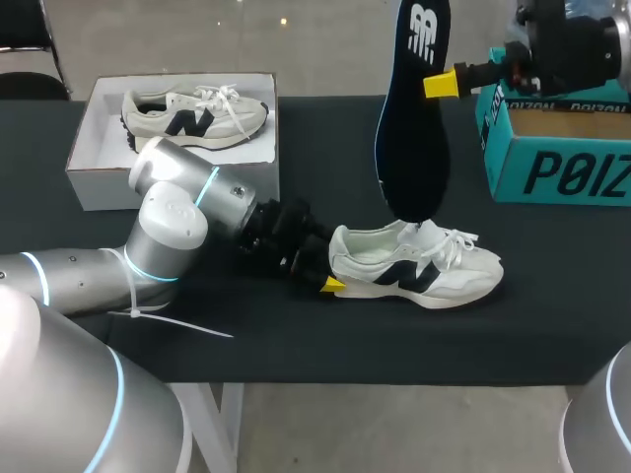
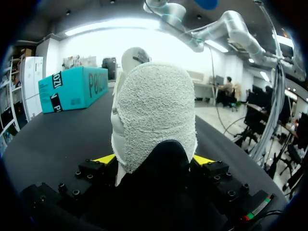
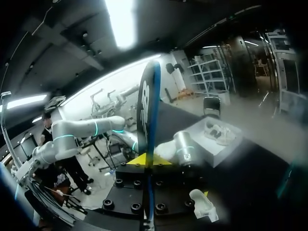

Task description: Take the shoe out of the shoebox, open the shoe tongue, remove and reinsert the insole, then place the shoe into the shoebox

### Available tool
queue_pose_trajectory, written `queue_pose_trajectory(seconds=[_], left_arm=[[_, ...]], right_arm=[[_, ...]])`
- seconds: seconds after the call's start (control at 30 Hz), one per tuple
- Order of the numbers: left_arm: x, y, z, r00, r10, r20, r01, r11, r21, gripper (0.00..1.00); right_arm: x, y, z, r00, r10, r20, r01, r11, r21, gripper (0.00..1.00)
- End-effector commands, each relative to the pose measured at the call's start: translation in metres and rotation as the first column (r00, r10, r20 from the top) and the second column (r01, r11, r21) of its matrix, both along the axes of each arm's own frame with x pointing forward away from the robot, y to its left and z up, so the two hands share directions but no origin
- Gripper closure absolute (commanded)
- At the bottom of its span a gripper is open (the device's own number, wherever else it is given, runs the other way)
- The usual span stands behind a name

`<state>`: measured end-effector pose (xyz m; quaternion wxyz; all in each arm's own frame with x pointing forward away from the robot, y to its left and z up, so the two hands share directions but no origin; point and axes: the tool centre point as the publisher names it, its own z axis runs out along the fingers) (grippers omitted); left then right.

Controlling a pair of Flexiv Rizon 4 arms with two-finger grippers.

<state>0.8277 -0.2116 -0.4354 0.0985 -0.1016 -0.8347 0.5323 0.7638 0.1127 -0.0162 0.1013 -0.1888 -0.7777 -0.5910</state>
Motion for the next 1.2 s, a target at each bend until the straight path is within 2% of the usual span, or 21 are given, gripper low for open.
queue_pose_trajectory(seconds=[0.03, 0.07, 0.1, 0.13, 0.17, 0.47, 0.87, 1.07, 1.2], left_arm=[[0.001, -0.003, -0.006, 1.0, 0.005, 0.018, -0.006, 1.0, 0.023, 1.0], [0.0, -0.002, -0.006, 0.999, 0.006, 0.032, -0.007, 0.999, 0.034, 0.9], [-0.001, -0.001, -0.005, 0.999, 0.015, 0.038, -0.017, 0.999, 0.047, 0.41], [-0.001, 0.0, -0.005, 0.998, 0.02, 0.056, -0.023, 0.998, 0.065, 0.06], [-0.001, 0.0, -0.005, 0.998, 0.015, 0.068, -0.02, 0.997, 0.074, 0.0], [0.002, 0.014, 0.003, 0.989, 0.071, 0.13, -0.089, 0.986, 0.144, 0.0], [0.006, 0.035, 0.007, 0.984, 0.037, 0.176, -0.076, 0.973, 0.219, 0.0], [0.005, 0.048, 0.025, 0.977, -0.041, 0.207, -0.028, 0.947, 0.321, 0.0], [0.006, 0.062, 0.053, 0.968, -0.137, 0.211, 0.027, 0.891, 0.452, 0.0]], right_arm=[[0.001, 0.001, 0.0, 1.0, 0.0, -0.002, 0.0, 1.0, -0.002, 1.0], [0.001, 0.001, 0.0, 1.0, 0.0, -0.002, 0.0, 1.0, -0.002, 1.0], [0.001, 0.001, 0.0, 1.0, 0.0, -0.002, 0.0, 1.0, -0.002, 1.0], [0.001, 0.001, 0.0, 1.0, 0.0, -0.002, 0.0, 1.0, -0.002, 1.0], [0.001, 0.001, 0.0, 1.0, 0.0, -0.002, 0.0, 1.0, -0.002, 1.0], [0.001, 0.001, 0.0, 1.0, 0.0, -0.002, 0.0, 1.0, -0.002, 1.0], [0.001, 0.001, 0.0, 1.0, 0.0, -0.002, 0.0, 1.0, -0.002, 1.0], [0.001, 0.001, 0.0, 1.0, 0.0, -0.002, 0.0, 1.0, -0.002, 1.0], [0.001, 0.001, 0.0, 1.0, 0.0, -0.002, 0.0, 1.0, -0.002, 1.0]])
